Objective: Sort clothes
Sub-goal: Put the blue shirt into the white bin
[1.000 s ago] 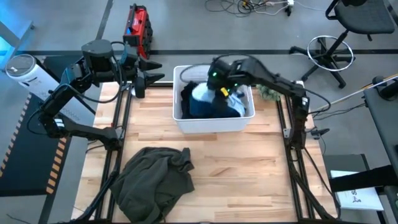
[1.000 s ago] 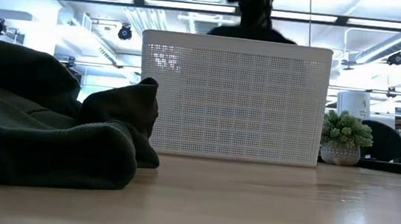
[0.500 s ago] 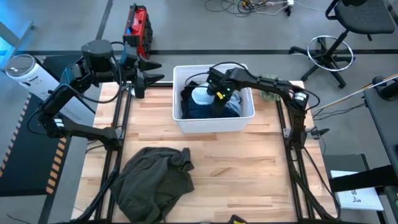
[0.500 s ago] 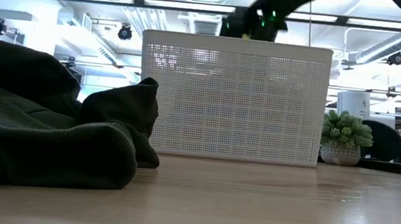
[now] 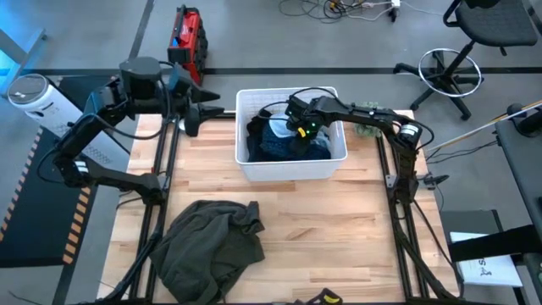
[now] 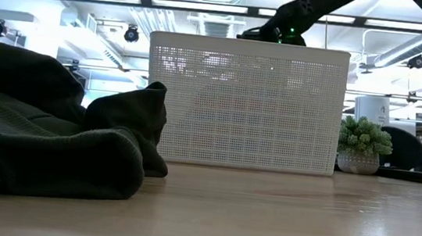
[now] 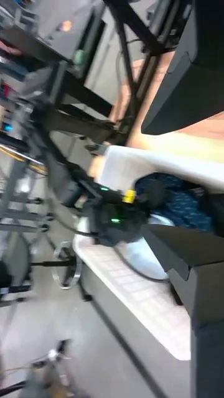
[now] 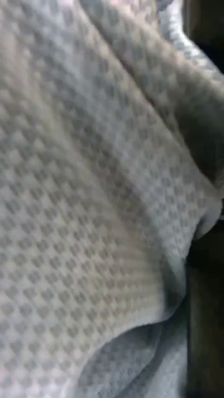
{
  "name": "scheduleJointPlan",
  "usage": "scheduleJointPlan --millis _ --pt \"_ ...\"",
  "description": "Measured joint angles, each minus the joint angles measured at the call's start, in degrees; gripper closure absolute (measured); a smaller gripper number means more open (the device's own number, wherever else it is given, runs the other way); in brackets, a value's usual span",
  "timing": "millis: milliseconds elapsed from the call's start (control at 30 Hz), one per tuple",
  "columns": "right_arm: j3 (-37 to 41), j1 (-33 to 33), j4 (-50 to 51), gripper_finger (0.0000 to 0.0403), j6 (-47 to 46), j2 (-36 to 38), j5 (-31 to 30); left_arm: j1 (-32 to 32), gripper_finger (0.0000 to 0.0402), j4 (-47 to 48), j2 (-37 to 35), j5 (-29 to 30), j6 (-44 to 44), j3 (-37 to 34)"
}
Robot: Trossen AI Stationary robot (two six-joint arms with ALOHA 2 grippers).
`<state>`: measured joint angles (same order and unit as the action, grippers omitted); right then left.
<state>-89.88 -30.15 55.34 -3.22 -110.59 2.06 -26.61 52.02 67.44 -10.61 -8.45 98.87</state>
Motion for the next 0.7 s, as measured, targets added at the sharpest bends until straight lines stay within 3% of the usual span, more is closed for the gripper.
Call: scheduleJointPlan --millis 267,500,700 --pt "-7.5 0.33 3.07 0.0228 0.91 2.25 0.33 0.5 0.018 5.11 0.33 -0.7 -1.77 0.0" --pt "-21.24 0.88 10.11 0.0184 3.62 2.87 1.17 1.78 0.0152 7.26 -1.09 -0.98 -3.88 0.0" --pt "-29.52 1.14 10.36 0.0161 3.93 2.91 2.23 1.95 0.0127 7.42 -1.29 -0.97 -4.57 0.0"
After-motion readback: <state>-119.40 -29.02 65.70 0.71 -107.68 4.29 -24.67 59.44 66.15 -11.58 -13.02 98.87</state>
